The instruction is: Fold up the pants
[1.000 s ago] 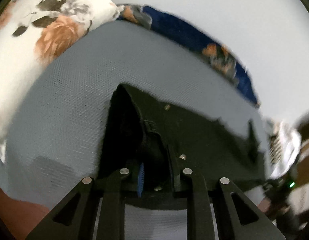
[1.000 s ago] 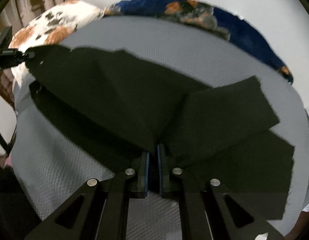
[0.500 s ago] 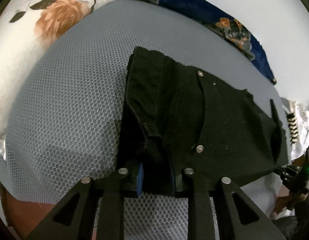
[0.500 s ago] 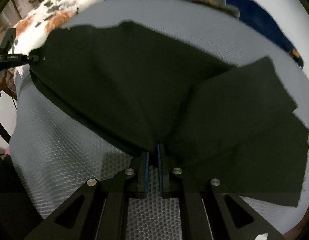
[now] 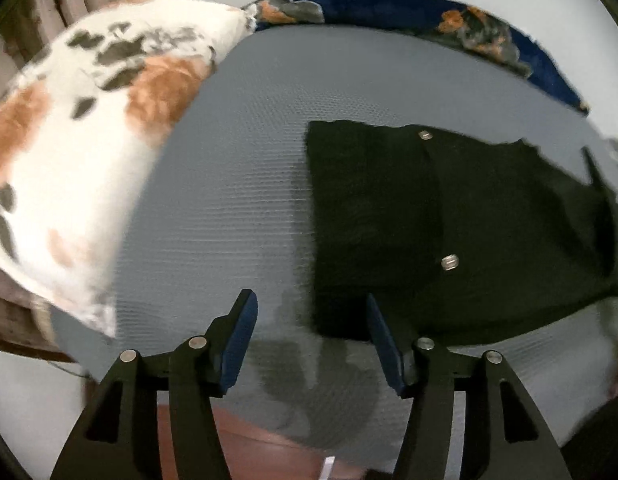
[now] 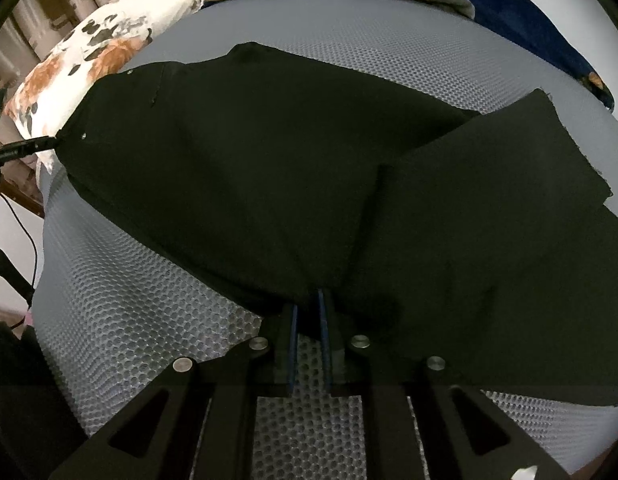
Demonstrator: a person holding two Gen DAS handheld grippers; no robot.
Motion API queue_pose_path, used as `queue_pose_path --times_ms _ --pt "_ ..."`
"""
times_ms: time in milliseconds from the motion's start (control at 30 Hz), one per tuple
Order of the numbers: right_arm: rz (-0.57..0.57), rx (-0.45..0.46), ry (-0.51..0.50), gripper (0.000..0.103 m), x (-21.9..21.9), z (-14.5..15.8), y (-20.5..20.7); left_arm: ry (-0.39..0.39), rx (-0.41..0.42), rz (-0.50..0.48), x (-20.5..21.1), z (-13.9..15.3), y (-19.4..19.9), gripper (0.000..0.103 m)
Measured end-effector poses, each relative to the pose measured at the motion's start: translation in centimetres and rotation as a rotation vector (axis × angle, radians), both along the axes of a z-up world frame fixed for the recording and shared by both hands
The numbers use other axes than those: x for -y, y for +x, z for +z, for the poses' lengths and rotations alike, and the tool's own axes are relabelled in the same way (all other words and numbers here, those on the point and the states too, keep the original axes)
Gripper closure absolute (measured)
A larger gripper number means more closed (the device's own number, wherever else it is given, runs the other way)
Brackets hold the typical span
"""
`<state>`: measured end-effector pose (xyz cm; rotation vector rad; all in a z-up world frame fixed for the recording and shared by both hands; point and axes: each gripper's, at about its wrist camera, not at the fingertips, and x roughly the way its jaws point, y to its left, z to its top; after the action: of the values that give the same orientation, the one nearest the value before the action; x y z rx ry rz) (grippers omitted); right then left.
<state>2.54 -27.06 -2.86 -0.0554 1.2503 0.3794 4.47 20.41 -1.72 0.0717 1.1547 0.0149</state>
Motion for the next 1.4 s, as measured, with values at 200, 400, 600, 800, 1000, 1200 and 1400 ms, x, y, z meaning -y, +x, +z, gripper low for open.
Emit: queue_pose_path --times_ms 200,400,600,800,1000,1200,1400 --pt "-0.014 -0.003 0.036 0.092 -0.1 0.0 0.5 -0.034 0.169 -0.146 5.2 3.6 -1.4 0.046" --pt "-0.047 -0.021 0.09 0.091 0.3 0.3 1.2 -0.198 0.182 -0.417 16.5 3.7 -1.0 0.044" --pt "-0.056 -0.019 0.128 0.091 0.9 1.1 1.4 -0.248 0.136 -0.636 26.9 1.0 -1.3 0.044" --pt "-0.05 -0.02 0.154 0.091 1.2 1.3 1.6 -0.245 0.087 -0.724 32.9 -1.9 -1.3 0.044" --pt "-0.072 -0.029 0.227 0.091 2.1 1.5 2.1 -0.168 0.068 -0.749 35.6 -4.4 -1.4 0.07" --pt "-0.091 -0.029 0.326 0.081 4.7 2.2 2.2 -0.166 0.079 -0.727 35.7 -4.6 -0.7 0.093" --pt "-0.352 0.036 0.438 0.075 14.0 2.0 3.4 -0.201 0.063 -0.698 35.3 -4.5 -0.1 0.094"
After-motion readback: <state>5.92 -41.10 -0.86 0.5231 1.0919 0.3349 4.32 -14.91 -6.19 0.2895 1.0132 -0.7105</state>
